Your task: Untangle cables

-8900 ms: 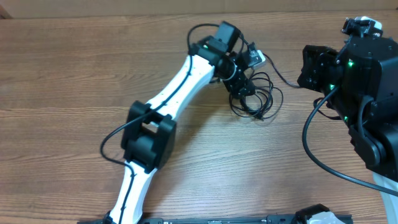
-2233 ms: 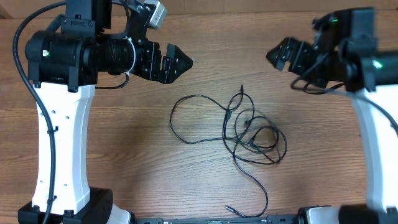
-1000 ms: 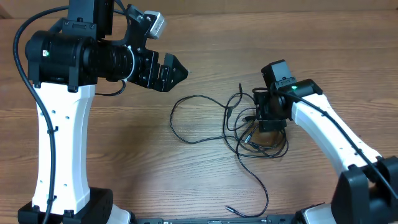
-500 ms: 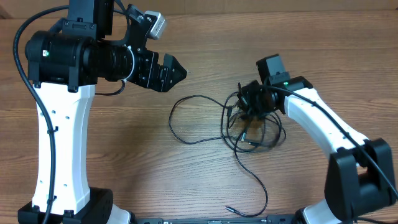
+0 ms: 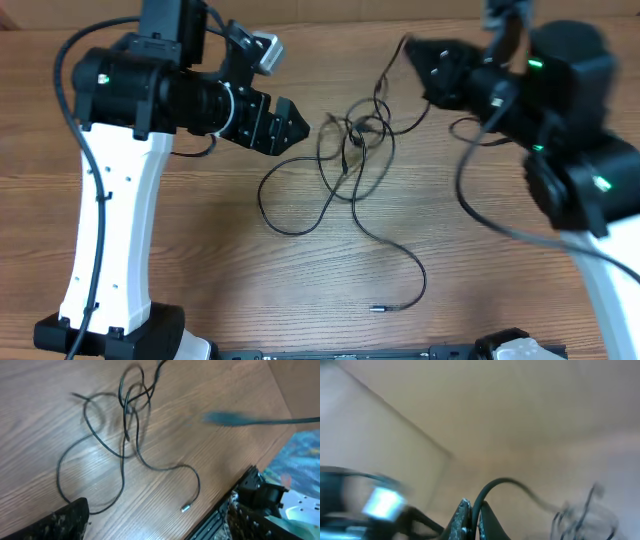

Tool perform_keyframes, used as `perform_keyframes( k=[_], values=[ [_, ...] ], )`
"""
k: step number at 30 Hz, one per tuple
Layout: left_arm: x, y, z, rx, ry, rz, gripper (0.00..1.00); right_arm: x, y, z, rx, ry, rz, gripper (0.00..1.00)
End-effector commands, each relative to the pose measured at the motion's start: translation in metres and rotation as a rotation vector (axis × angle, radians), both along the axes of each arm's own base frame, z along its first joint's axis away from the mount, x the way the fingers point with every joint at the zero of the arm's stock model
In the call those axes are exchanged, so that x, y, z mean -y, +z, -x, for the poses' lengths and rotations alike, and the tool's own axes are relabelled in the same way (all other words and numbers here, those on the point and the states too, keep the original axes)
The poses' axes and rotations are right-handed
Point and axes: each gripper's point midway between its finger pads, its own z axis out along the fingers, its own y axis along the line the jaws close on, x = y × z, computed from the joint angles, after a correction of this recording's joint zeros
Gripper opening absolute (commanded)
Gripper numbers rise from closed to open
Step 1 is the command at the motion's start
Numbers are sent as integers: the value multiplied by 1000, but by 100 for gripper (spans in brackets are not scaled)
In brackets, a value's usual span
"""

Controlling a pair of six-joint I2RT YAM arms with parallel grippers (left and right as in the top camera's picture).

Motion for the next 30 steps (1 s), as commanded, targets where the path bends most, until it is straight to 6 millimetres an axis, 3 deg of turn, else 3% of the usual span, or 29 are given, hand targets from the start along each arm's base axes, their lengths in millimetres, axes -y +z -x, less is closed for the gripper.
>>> perform_keyframes(
  k=[1, 3, 7, 13, 19, 24, 30],
  values=[
    [10, -19, -2, -18, -46, -11, 88, 28, 91, 38, 331, -82, 64, 4],
    [23, -26, -2, -22, -82, 20, 91, 49, 113, 51, 407, -178, 89, 4],
    [54, -28, 3, 15, -205, 105, 95, 72, 115, 59, 400, -291, 109, 4],
    [101, -38, 12, 155, -440, 169, 100, 75, 106, 58, 373, -304, 145, 4],
    [147, -81, 17, 200, -553, 153, 100, 84, 120, 65, 411, -344, 140, 4],
    [156, -116, 16, 162, -561, 75, 99, 113, 157, 81, 511, -491, 156, 4],
    [157, -128, 12, 134, -557, 64, 99, 163, 223, 125, 687, -745, 162, 4]
  ],
)
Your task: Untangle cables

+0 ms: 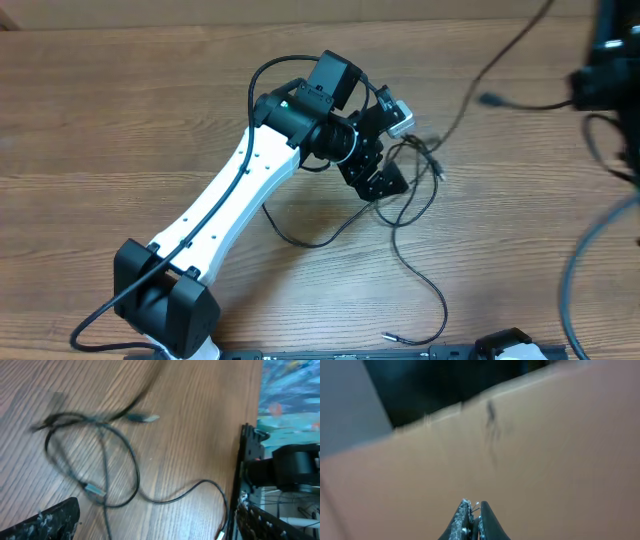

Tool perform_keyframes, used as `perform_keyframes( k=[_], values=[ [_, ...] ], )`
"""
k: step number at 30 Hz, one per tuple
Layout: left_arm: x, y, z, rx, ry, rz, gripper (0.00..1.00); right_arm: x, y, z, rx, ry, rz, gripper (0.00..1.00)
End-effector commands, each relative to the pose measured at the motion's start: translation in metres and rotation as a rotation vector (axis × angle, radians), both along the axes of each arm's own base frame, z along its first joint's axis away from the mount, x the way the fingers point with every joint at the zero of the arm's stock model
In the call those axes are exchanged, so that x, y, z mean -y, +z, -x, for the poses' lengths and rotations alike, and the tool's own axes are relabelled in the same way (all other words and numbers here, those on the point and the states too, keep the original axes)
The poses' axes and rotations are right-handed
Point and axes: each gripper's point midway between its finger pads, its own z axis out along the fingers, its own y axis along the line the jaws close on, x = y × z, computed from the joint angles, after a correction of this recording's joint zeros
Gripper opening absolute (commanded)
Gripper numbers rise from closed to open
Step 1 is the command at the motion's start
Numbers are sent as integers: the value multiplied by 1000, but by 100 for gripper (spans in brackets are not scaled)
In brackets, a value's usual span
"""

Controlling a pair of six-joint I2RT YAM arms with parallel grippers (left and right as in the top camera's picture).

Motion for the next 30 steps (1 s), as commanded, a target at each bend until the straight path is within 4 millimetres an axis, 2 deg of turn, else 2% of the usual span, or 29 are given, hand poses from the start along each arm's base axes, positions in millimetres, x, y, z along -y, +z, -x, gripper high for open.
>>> perform_keyframes(
  k=[1, 5, 7, 8, 9, 15, 18, 21, 22, 26, 30],
  values=[
    [-2, -8, -4, 10, -4, -16, 100, 49, 47, 44, 146, -237, -5, 4],
    [-1, -6, -5, 15, -4, -7, 100, 87, 68, 65, 217, -483, 31, 4],
    [1, -5, -7, 11, 9, -2, 100, 95, 78, 69, 219, -618, 194, 4],
    [2, -4, -8, 8, 18, 7, 100, 93, 77, 60, 187, -666, 329, 4],
    [4, -2, -8, 7, 14, 18, 100, 91, 74, 53, 166, -673, 369, 4],
    [30, 19, 7, -2, -85, 166, 100, 75, 33, 1, 5, -604, 411, 4],
    [50, 24, 12, 47, -123, 205, 100, 70, 23, -16, -30, -589, 409, 4],
    [76, 27, 15, 43, -120, 246, 99, 69, 18, -20, -43, -579, 392, 4],
    [84, 26, 15, 36, -105, 254, 95, 69, 18, -20, -45, -577, 390, 4],
    [114, -4, -1, -48, 114, 183, 92, 69, 18, -18, -47, -577, 390, 4],
    [135, -41, 9, -86, 105, 130, 92, 73, 23, -6, -24, -577, 358, 4]
  ],
)
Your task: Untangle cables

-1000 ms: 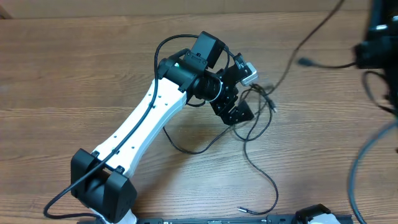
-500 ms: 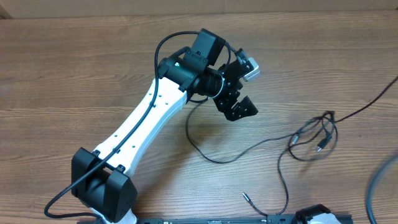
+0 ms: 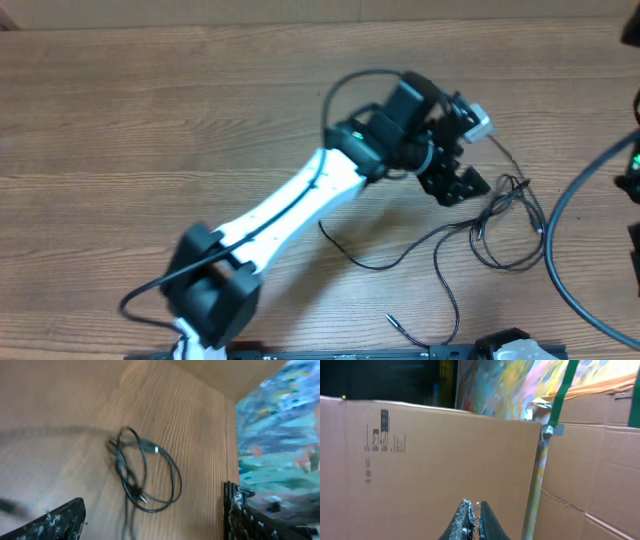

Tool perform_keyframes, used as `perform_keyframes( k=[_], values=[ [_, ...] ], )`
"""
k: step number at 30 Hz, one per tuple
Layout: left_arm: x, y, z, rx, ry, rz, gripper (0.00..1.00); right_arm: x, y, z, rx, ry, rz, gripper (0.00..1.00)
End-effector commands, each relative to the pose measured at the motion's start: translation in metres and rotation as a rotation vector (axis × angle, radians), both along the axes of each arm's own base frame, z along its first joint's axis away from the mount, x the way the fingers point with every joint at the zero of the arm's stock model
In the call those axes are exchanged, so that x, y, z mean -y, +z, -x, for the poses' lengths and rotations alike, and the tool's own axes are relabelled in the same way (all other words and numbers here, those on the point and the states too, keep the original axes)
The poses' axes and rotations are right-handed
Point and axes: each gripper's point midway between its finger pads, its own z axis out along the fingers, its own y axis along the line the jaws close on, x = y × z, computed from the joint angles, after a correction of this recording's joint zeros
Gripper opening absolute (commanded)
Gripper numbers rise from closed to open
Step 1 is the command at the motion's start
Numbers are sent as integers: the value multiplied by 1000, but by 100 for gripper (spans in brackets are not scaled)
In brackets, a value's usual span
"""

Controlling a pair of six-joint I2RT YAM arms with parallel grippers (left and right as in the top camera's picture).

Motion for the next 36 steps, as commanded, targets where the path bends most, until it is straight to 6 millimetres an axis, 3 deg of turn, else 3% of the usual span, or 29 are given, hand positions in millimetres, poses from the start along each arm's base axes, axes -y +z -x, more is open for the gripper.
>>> perform_keyframes(
  k=[1, 5, 8, 9, 11, 16, 20, 24, 27, 31, 36],
  values=[
    [10, -49, 0, -121, 87, -99, 92, 9, 12, 24, 54, -9, -42, 4],
    [1, -47, -13, -121, 116, -95, 91, 8, -5, 21, -7, 2, -66, 14],
    [-23, -22, -40, -144, 210, -66, 89, 4, -34, 7, -93, 21, -150, 41],
    [-33, -14, -48, -148, 237, -62, 88, 3, -44, 2, -119, 26, -186, 46],
    [-62, 8, -65, -148, 301, -56, 84, -1, -81, -12, -211, 24, -306, 48],
    [-135, 57, -88, -143, 454, -47, 84, -19, -181, -37, -518, -22, -510, 42],
    [-190, 79, -95, -114, 602, -80, 85, -30, -262, -41, -761, -145, -680, 42],
    [-242, 93, -96, -66, 747, -143, 90, -30, -332, -36, -885, -375, -826, 45],
    [-260, 97, -92, -45, 776, -171, 91, -32, -375, -37, -896, -496, -910, 53],
    [-268, 92, -85, -30, 753, -221, 94, -36, -429, -40, -859, -604, -1078, 69],
    [-274, 82, -80, -36, 749, -276, 94, -41, -490, -50, -884, -591, -1198, 69]
  ],
)
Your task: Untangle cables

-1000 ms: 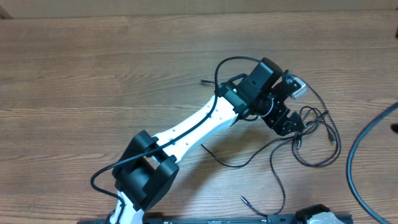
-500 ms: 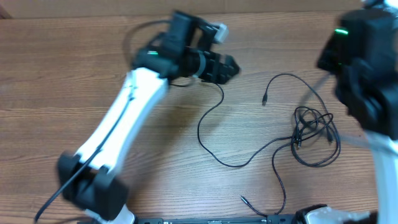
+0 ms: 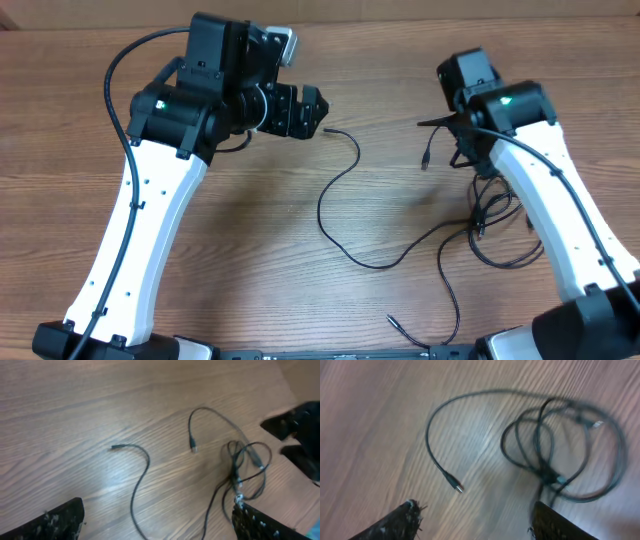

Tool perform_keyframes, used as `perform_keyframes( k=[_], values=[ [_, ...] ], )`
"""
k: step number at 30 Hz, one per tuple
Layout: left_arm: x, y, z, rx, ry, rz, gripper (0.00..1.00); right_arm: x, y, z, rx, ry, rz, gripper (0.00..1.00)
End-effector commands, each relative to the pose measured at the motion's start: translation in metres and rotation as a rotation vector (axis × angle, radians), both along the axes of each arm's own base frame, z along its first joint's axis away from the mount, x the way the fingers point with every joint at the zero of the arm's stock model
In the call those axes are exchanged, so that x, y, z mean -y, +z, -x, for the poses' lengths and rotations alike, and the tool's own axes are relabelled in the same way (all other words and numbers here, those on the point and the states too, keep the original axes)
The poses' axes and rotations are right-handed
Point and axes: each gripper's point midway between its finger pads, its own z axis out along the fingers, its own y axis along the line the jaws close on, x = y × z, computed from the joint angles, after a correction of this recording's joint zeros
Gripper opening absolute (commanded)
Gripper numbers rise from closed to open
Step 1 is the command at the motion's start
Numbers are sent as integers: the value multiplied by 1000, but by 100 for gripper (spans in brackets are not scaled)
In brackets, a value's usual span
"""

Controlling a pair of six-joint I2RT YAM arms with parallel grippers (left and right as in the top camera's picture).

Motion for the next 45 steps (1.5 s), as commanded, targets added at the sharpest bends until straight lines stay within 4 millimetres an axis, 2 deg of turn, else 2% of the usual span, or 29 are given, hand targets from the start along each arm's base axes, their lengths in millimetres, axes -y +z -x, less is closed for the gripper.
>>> perform_keyframes(
  k=[1, 4, 7, 16, 17, 23, 30, 37, 40, 43, 45],
  values=[
    [-6, 1, -1, 30, -12, -51, 94, -1, -43, 7, -16, -102, -110, 68],
    [-7, -2, 2, 13, -13, -57, 94, 5, -74, 13, -35, -121, -115, 62],
    [-8, -5, 6, 0, -23, -71, 94, 12, -90, 16, -46, -117, -108, 61],
    [-11, -11, 14, -38, -31, -86, 91, 19, -91, 3, -20, -19, -54, 62],
    [-11, -12, 15, -44, -32, -86, 90, 22, -96, 1, -10, -25, -42, 64],
    [-12, -15, 20, -70, -33, -94, 90, 29, -111, -2, 2, -46, -45, 64],
    [-13, -17, 22, -82, -34, -97, 90, 42, -130, 0, -55, -65, -31, 66],
    [-13, -18, 23, -87, -34, -99, 89, 44, -154, -3, -100, -61, -22, 65],
    [-14, -19, 25, -97, -34, -103, 89, 43, -156, -7, -88, -61, -24, 65],
    [-14, -20, 26, -102, -34, -104, 89, 43, -155, -11, -72, -60, -26, 58],
    [-14, -20, 26, -102, -34, -104, 89, 43, -155, -12, -65, -60, -27, 58]
  ],
)
